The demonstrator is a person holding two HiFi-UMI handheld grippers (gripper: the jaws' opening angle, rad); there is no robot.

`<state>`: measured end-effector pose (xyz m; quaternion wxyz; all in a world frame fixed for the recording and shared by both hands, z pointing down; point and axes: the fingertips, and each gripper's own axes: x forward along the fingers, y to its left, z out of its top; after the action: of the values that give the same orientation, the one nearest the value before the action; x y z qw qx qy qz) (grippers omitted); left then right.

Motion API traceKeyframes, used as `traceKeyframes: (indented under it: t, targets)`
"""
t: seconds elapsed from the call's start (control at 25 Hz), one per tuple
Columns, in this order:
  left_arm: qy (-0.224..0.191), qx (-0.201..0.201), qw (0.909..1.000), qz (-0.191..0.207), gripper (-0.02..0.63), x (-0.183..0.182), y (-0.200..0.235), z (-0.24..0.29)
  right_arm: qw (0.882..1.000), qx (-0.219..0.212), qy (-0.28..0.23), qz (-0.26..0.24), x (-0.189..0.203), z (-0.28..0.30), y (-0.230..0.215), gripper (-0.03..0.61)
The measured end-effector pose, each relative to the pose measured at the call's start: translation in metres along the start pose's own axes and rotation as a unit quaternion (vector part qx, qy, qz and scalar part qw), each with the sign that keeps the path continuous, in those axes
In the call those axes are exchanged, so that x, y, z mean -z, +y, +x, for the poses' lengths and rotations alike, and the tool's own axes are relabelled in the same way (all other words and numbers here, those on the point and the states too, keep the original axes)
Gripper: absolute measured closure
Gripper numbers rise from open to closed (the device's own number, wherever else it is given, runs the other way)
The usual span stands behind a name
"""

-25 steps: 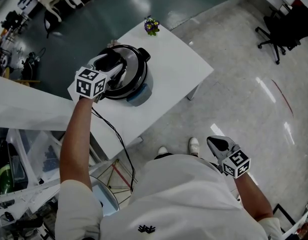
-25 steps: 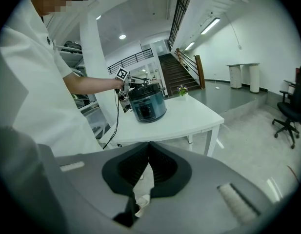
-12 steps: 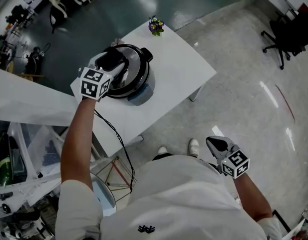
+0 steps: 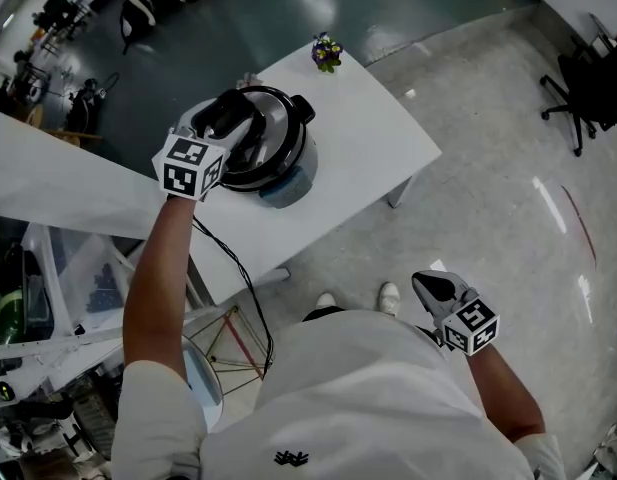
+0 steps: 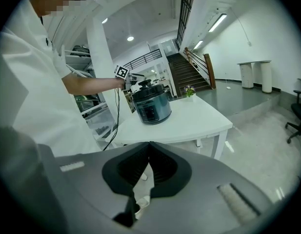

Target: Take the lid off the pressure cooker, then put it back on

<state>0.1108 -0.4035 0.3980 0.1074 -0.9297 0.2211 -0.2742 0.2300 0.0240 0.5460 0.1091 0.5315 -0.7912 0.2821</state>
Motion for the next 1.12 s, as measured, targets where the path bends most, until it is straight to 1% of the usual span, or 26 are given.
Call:
traceKeyframes:
  t: [0.28,0.44,0.52,0.72,0.88,1.0,1.12]
  targets:
    - [0.003,-0.025,0.9993,-0.027,0.354,-0.001,-0.009,-0.017,0.999,-0.034,0.005,-0.014,-0.001,-0.002,-0.011,0.565]
    - [0.006,-0.047,0.9964,-0.070,0.392,0.005,-0.016,-0.031,0.998,-0.052,0.009,-0.018,0.000,-0.009,-0.017,0.565]
    - [0.006,-0.062,0.9935,-0.096,0.425,0.010,-0.022,-0.039,0.998,-0.063,0.013,-0.022,0.001,-0.012,-0.020,0.564]
    - [0.001,-0.102,0.9825,-0.156,0.512,0.027,-0.048,-0.062,0.994,-0.100,0.029,-0.039,0.008,-0.013,-0.028,0.565]
    - [-0.002,-0.132,0.9709,-0.200,0.603,0.043,-0.080,-0.082,0.990,-0.131,0.039,-0.047,0.009,-0.010,-0.027,0.565]
    - [-0.002,-0.145,0.9606,-0.237,0.607,0.056,-0.110,-0.096,0.986,-0.153,0.046,-0.055,0.009,-0.005,-0.027,0.565]
    - [0.000,-0.148,0.9519,-0.268,0.607,0.068,-0.148,-0.109,0.981,-0.173,0.053,-0.065,0.008,0.001,-0.024,0.565]
